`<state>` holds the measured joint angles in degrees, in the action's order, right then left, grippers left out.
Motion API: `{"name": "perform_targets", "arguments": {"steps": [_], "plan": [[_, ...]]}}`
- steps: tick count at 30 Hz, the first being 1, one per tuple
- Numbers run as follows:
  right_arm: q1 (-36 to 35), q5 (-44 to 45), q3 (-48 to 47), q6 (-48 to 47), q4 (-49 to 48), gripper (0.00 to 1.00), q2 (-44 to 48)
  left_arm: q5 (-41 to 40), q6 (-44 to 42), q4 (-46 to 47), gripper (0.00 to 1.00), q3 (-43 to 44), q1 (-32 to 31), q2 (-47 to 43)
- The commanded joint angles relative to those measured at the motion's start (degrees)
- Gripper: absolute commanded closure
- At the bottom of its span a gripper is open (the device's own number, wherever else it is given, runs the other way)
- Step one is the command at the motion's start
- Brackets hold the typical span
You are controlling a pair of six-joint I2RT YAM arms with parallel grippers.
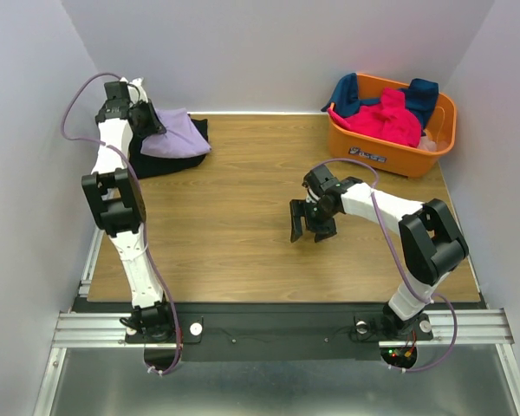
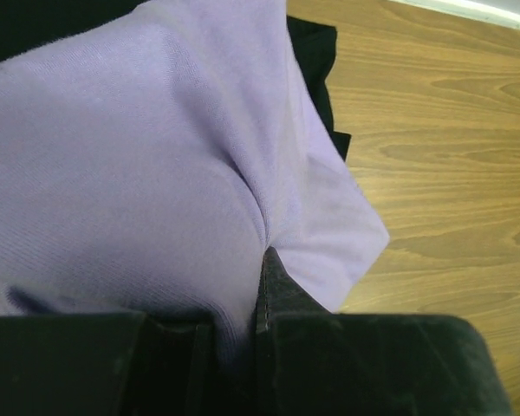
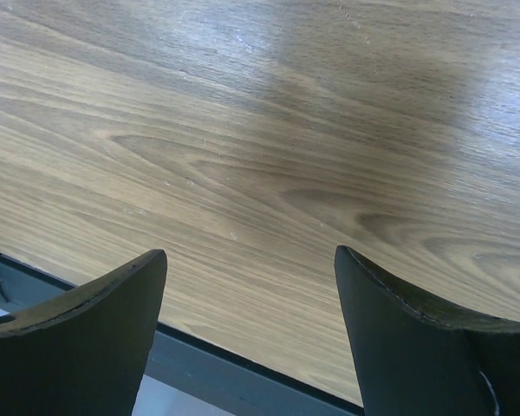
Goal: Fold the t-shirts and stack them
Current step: Neatly place the folded tshirt to the corner
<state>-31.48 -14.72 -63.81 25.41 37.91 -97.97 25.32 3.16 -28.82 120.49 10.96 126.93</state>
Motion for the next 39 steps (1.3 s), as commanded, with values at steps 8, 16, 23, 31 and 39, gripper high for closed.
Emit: {"name": "perform_targets", "arguments": {"steps": [8,16,23,31,39], "plan": [[-0.16,-0.75,-1.05,0.52,-0.21,0.16,1.47,-21.52,4.66,-1.24,0.34,9.94,1.78,1.21],[-0.16,1.79,-1.93,1.04,-0.12,0.16,3.4,-29.97,6.42,2.0,0.01,5.92,1.7,-7.55],[-0.07,8.29,-3.34,2.63,-0.12,0.15,6.74,-31.74,5.1,8.32,0.01,-16.28,-0.5,-24.78],[1.16,16.65,-3.6,1.66,-0.64,0.09,10.61,-31.74,7.47,13.79,0.01,-41.8,-9.36,-48.41],[7.13,20.34,1.58,1.93,-6.79,0.04,19.91,-32.36,18.19,12.56,0.01,-58.34,-21.67,-64.26]]}}
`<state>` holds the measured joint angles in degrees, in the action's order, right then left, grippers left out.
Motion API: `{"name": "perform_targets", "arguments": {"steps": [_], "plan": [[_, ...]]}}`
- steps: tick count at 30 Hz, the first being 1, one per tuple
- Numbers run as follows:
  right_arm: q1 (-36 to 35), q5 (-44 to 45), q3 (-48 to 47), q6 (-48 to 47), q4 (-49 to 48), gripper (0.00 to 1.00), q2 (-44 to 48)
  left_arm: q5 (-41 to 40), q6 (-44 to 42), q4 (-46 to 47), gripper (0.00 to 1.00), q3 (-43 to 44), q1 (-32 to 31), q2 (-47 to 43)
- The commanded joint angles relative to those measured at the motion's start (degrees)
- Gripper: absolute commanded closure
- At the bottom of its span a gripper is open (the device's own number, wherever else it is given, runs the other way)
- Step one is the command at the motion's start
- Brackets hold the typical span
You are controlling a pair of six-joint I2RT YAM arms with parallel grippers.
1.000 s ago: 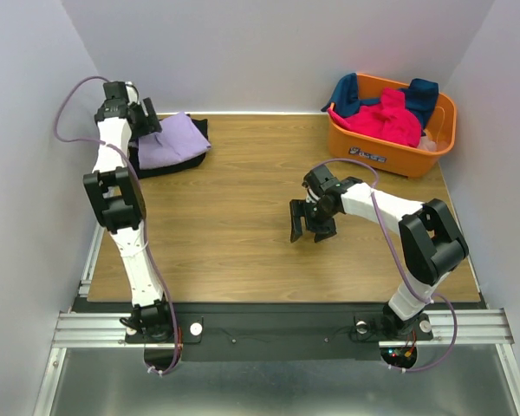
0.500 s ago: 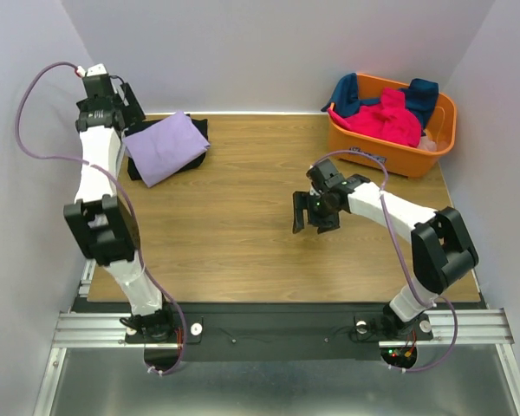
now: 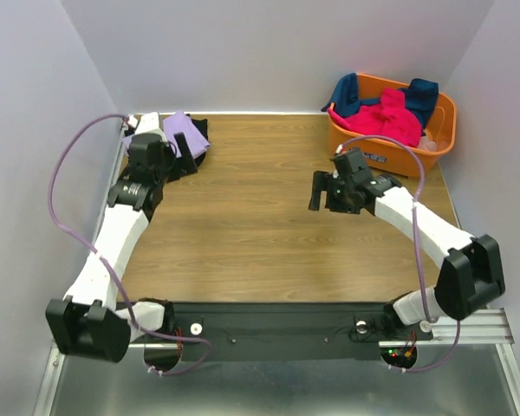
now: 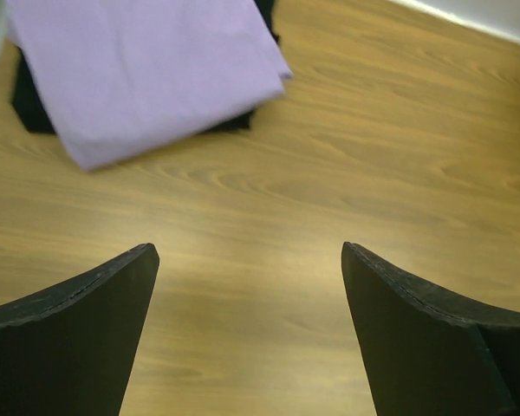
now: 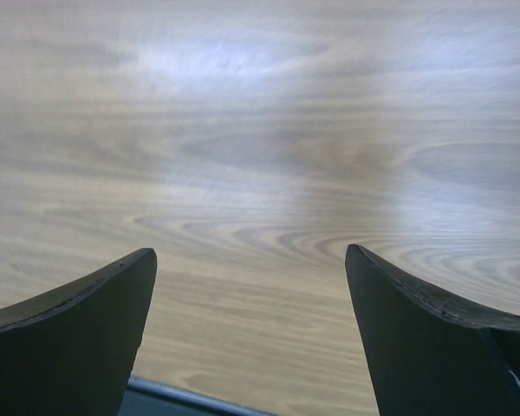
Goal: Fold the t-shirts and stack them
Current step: Neatly place the folded tshirt to the corner
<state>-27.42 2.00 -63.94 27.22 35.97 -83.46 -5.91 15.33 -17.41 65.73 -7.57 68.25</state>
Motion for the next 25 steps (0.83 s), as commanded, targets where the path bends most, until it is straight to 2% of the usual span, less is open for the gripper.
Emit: {"name": "perform_targets", "arguments": {"steps": [1,7,16,25], "plan": [[4.03,3.89,2.32,0.11,-5.37,0.04,6.2,-0.34,6.81,1.06,0.01,-4.73,-3.85,-7.41],[5.71,5.73,7.69,2.13,-9.77,0.0,12.34,-2.7,9.89,-0.08,0.01,-10.19,-8.42,-10.67],[5.8,7.14,12.26,4.33,-10.83,0.0,16.49,-3.84,7.79,-0.43,0.01,-8.78,-9.48,-10.33],[5.8,8.46,12.18,4.51,-10.83,0.0,17.37,-3.84,6.2,-0.34,0.01,-7.38,-9.48,-9.72]]}}
